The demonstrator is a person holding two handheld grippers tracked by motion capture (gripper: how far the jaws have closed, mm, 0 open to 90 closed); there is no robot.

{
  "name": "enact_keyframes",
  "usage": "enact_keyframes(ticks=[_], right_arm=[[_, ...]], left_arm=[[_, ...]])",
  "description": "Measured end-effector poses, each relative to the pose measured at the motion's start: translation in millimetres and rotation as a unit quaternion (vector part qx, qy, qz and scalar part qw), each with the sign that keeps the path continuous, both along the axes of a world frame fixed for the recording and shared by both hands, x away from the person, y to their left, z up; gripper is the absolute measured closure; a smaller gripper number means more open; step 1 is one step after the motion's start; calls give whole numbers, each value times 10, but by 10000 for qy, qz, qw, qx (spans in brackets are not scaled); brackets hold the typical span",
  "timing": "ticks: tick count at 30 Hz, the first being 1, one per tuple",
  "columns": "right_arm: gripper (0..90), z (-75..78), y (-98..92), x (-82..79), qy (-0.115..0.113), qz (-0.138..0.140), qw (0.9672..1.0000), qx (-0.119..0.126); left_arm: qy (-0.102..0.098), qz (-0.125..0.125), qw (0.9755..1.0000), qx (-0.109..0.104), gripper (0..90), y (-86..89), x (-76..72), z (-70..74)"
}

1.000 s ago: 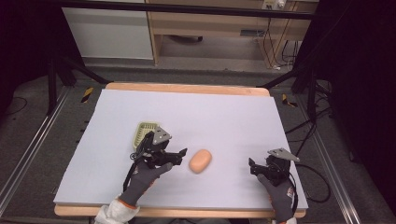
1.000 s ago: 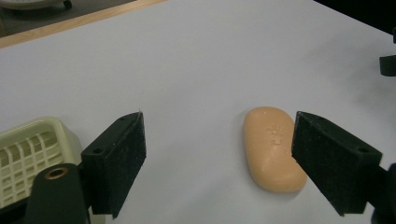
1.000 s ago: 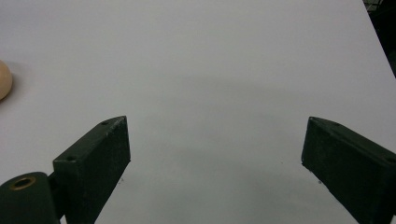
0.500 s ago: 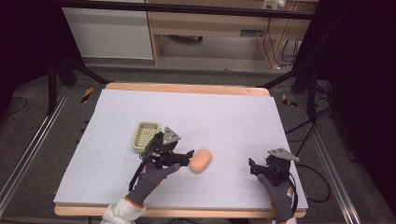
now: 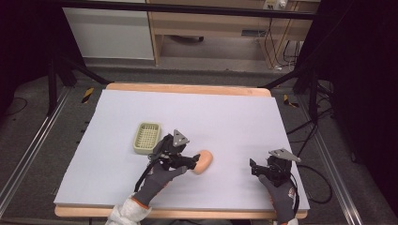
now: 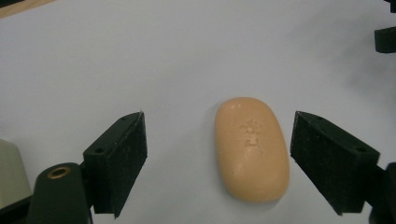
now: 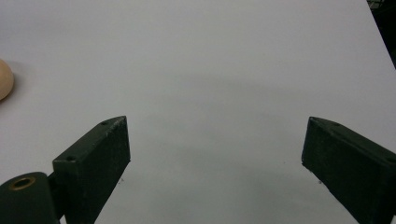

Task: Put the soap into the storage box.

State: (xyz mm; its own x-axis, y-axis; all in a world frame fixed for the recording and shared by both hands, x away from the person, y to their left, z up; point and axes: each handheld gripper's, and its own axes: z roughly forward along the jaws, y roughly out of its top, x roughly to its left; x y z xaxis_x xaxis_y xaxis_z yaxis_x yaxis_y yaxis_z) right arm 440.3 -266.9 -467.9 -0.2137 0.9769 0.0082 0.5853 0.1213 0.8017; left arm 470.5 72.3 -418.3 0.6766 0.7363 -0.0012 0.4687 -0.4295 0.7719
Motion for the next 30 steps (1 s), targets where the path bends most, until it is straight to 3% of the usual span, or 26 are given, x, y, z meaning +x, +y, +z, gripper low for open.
enact_keyframes(ticks=[30], right_arm=[[83, -9, 16, 14, 48, 12, 10000, -19]], left_arm=[[340, -228, 9985, 368, 199, -321, 73, -255]])
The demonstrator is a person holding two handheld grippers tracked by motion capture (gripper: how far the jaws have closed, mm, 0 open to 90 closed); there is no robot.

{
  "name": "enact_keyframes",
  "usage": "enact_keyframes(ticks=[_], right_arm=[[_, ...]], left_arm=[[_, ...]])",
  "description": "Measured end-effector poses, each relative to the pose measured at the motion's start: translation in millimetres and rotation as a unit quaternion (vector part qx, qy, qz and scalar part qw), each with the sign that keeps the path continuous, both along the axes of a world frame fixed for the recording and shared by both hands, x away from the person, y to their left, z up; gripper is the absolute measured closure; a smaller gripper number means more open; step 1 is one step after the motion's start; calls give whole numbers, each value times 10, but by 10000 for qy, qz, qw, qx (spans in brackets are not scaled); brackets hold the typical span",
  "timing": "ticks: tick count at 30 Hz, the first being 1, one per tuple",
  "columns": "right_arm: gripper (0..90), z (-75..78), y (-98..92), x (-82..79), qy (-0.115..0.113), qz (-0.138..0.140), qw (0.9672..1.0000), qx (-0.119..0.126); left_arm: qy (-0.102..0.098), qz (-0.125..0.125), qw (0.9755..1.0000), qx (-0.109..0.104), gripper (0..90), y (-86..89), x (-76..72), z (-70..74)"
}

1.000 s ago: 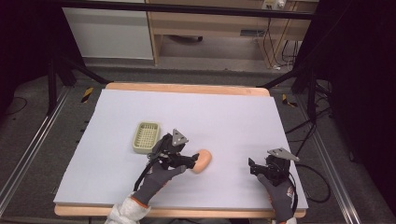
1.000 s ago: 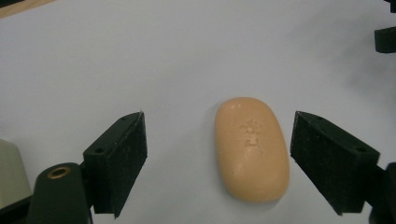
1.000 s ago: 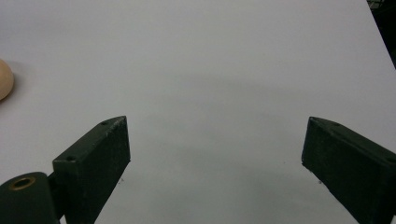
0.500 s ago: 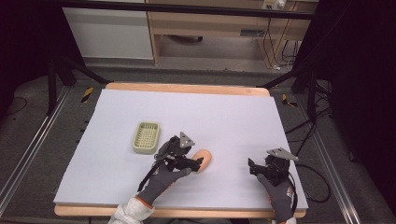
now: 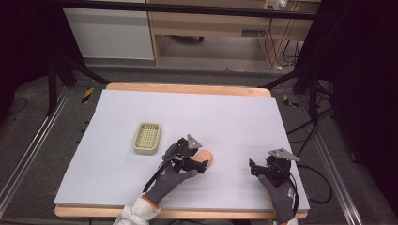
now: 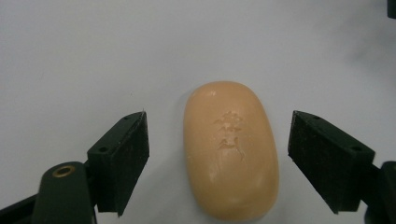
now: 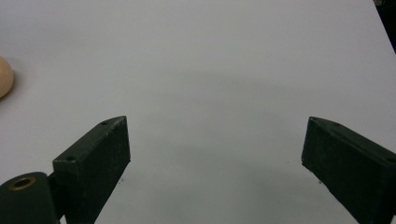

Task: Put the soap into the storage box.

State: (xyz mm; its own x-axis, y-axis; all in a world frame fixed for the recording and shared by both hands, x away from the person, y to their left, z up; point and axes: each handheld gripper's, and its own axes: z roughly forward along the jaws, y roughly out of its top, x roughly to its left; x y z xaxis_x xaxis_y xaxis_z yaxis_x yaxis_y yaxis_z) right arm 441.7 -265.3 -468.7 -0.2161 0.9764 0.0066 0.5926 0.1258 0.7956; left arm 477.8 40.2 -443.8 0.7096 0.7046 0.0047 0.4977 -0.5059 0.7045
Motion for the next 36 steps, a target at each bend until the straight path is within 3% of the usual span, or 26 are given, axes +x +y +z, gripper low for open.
enact_keyframes(ticks=[36], right_arm=[[83, -7, 6, 9, 60, 23, 10000, -10]], left_arm=[[311, -19, 9990, 321, 240, -185, 105, -274]])
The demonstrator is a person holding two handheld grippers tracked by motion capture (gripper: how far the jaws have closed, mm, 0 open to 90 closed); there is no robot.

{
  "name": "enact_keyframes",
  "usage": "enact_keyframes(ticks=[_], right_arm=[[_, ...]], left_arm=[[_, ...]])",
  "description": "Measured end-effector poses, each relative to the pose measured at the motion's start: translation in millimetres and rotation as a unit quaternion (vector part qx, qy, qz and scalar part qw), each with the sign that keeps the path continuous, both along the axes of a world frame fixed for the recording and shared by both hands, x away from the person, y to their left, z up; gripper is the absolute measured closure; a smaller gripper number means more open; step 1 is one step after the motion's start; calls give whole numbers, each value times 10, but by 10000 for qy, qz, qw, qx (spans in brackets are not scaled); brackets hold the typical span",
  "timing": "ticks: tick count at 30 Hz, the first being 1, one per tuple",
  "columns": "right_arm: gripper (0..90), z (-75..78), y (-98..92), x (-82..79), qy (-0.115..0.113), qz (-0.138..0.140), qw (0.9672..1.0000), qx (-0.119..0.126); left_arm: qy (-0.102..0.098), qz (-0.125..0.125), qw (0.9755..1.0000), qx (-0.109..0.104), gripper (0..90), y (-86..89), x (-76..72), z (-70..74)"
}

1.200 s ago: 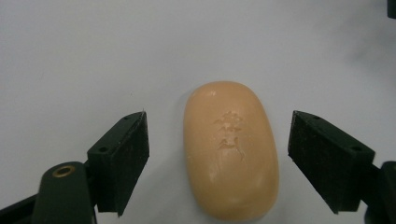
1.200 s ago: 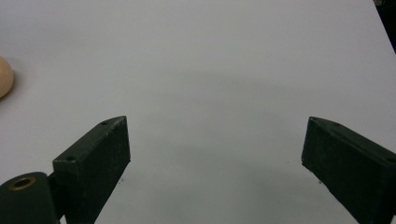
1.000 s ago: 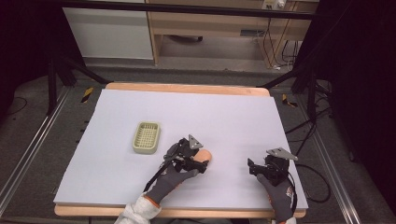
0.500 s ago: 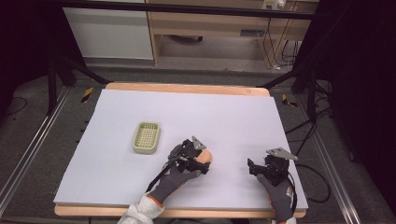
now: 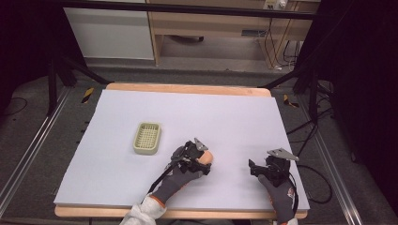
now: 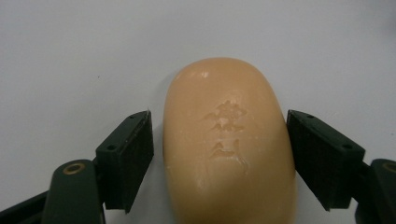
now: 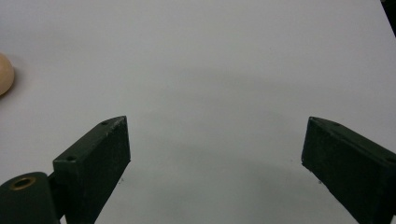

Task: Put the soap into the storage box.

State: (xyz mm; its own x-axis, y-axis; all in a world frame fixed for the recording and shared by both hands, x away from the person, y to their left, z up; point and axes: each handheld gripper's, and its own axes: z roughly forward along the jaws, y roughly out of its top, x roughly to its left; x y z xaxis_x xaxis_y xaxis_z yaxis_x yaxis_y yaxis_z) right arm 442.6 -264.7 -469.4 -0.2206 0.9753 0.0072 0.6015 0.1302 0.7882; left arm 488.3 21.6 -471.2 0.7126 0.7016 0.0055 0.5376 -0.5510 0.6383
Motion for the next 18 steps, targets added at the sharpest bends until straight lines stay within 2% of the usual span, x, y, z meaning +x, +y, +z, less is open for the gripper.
enact_keyframes(ticks=[6, 18], right_arm=[[83, -1, 0, 1, 15, -2, 10000, -12], [83, -1, 2, 1, 33, -8, 10000, 5]], left_arm=[[23, 8, 10000, -31, 274, -9, -7, -18], [80, -15, 9999, 89, 304, -33, 3, -1]])
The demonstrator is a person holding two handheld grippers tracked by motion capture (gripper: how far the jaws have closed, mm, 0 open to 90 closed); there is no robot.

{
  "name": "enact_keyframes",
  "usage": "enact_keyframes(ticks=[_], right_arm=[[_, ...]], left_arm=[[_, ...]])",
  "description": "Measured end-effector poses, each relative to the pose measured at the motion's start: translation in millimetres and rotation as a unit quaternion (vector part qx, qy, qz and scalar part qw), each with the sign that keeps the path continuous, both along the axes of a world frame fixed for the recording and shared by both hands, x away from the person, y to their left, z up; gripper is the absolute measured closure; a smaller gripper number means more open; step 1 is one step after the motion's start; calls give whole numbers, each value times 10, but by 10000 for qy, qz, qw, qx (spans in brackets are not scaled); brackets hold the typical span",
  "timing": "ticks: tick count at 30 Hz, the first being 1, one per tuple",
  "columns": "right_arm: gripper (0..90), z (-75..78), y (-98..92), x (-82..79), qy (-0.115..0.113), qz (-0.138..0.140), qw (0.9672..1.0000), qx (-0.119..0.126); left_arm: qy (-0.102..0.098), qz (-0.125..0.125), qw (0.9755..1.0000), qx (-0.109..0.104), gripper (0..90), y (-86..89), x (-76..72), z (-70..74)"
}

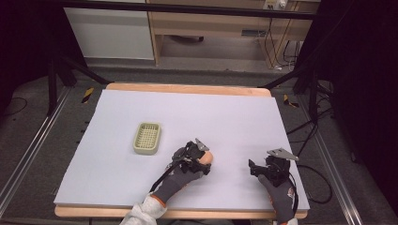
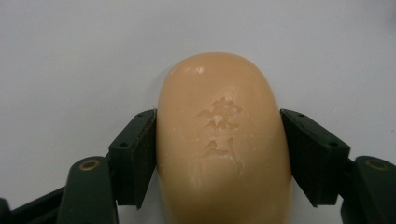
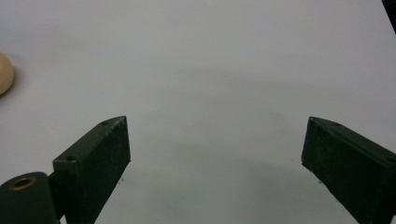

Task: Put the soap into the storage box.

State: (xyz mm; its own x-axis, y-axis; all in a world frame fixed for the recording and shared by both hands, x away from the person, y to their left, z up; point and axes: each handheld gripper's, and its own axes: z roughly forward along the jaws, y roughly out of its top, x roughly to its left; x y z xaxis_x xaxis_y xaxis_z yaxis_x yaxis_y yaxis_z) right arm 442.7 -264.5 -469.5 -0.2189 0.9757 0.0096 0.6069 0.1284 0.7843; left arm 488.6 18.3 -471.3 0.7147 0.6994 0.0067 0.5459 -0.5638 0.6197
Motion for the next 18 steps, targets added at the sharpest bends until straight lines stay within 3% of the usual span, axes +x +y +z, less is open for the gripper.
enact_keyframes(ticks=[18], right_arm=[[83, 2, -2, 1, -2, -4, 10000, 29]], left_arm=[[-61, 65, 10000, -10, 314, 4, -11, 30]])
